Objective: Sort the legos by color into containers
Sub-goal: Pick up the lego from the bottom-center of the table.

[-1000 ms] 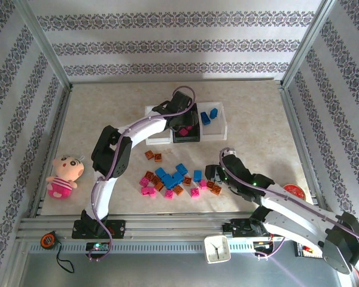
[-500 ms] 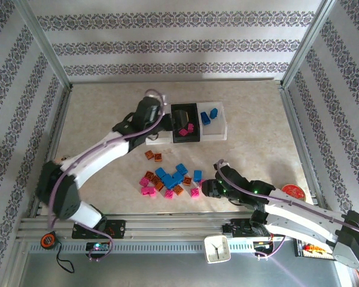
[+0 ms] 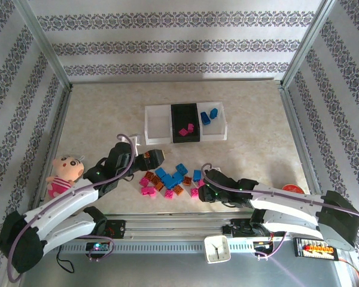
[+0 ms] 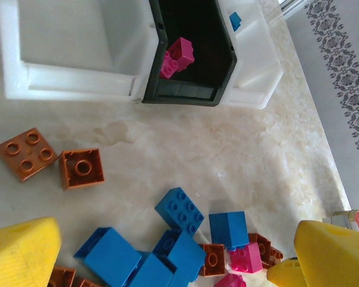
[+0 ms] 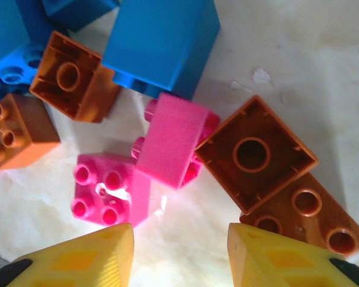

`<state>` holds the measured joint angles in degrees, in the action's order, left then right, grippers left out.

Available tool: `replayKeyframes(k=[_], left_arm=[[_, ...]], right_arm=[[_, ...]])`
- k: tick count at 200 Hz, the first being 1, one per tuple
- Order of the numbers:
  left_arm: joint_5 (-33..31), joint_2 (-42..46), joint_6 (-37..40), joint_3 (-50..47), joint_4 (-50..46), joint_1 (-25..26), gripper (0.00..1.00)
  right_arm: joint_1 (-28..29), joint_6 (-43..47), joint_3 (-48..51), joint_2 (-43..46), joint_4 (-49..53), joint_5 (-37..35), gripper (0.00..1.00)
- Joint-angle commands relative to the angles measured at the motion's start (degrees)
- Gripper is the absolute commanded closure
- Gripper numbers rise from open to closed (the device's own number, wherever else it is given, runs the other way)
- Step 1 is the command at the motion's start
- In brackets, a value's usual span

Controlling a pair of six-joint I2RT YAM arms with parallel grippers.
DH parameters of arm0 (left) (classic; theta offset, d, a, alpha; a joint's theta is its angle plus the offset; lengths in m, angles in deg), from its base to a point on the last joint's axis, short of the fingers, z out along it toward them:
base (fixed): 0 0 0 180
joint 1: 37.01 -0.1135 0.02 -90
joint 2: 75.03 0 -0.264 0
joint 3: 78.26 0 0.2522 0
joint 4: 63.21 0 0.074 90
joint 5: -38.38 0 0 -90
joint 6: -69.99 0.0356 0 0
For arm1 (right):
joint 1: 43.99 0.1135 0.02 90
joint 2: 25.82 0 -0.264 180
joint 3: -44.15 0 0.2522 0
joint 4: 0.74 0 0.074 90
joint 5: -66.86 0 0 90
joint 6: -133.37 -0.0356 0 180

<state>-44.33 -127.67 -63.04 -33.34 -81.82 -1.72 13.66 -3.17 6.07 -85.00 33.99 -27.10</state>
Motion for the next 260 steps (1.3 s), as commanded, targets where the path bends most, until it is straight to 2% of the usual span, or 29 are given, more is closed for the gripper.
replayKeyframes(k=[1,42,82,126,166,177,199,260], left_arm=[[-1.72,4.22,-1.80,-1.70,-3.18,0.68,0.00],[-3.30,10.15,-2.14,-3.95,-7.72,0.67,0.00],[-3.90,12.04,-2.67,-5.06,-9.36,0.67,0.00],[-3.84,12.47,-2.71,-5.32,-9.75,0.68,0.00],[-3.90,12.48,-2.61,-5.12,-10.75,0.66,0.00],[-3.87,12.47,-2.61,-5.17,-10.81,0.66,0.00],[-3.78,12.43,-2.76,-5.40,-10.57,0.73,0.00],[-3.65,12.48,-3.48,-6.24,-10.18,0.67,0.00]], right_arm=[[-0.33,0.76,-2.28,-3.61,-0.28,-2.47,0.55],[-2.45,3.75,-5.96,-9.68,0.82,-4.72,0.55],[-2.89,6.01,-9.66,-13.10,2.15,-5.77,0.56],[-3.02,7.38,-10.97,-17.52,2.50,-6.15,0.63],[-2.67,8.72,-11.10,-14.07,2.84,-5.81,0.71],[-2.65,8.92,-11.17,-13.03,3.49,-5.80,0.71],[-2.76,9.20,-12.06,-13.62,5.64,-6.05,0.59],[-2.55,11.60,-13.68,-15.36,6.01,-7.55,0.57]])
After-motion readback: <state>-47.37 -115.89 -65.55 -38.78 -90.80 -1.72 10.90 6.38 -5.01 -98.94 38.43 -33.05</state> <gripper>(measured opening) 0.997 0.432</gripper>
